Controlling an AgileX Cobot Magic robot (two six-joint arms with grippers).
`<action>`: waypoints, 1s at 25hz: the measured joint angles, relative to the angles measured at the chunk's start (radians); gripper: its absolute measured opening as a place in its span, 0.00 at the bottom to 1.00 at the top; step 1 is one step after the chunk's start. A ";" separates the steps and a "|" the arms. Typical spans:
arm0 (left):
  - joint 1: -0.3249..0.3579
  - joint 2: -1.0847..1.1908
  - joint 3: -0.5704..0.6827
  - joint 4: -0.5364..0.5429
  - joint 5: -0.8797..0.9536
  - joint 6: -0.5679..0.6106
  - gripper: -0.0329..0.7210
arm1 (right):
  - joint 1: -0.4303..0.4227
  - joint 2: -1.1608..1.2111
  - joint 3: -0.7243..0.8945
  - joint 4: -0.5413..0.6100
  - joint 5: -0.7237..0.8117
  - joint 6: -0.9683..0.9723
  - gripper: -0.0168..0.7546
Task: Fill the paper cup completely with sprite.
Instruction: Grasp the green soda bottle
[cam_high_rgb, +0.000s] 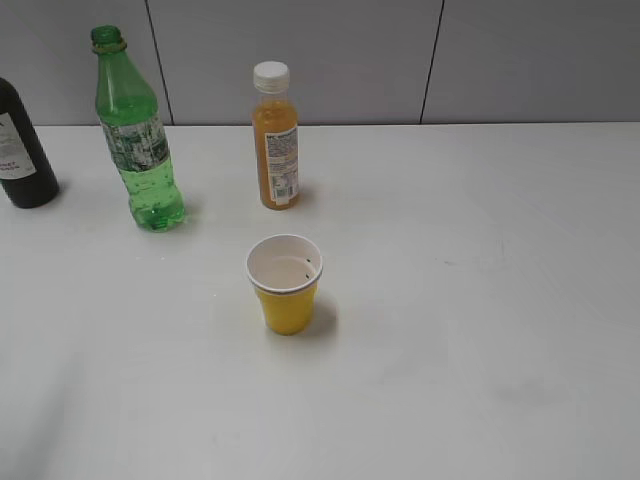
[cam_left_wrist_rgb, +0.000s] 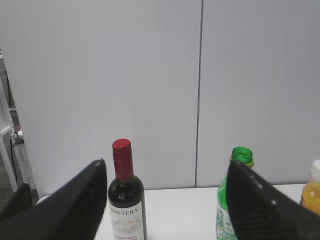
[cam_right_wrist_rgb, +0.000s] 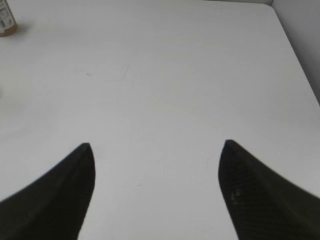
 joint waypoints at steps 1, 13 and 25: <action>0.000 0.025 0.000 0.000 -0.023 0.000 0.79 | 0.000 0.000 0.000 0.000 0.000 0.000 0.79; -0.002 0.315 0.001 0.007 -0.281 0.000 0.79 | 0.000 0.000 0.000 0.000 -0.001 0.000 0.79; -0.002 0.598 0.083 0.140 -0.593 -0.145 0.79 | 0.000 0.000 0.000 0.000 -0.001 -0.001 0.79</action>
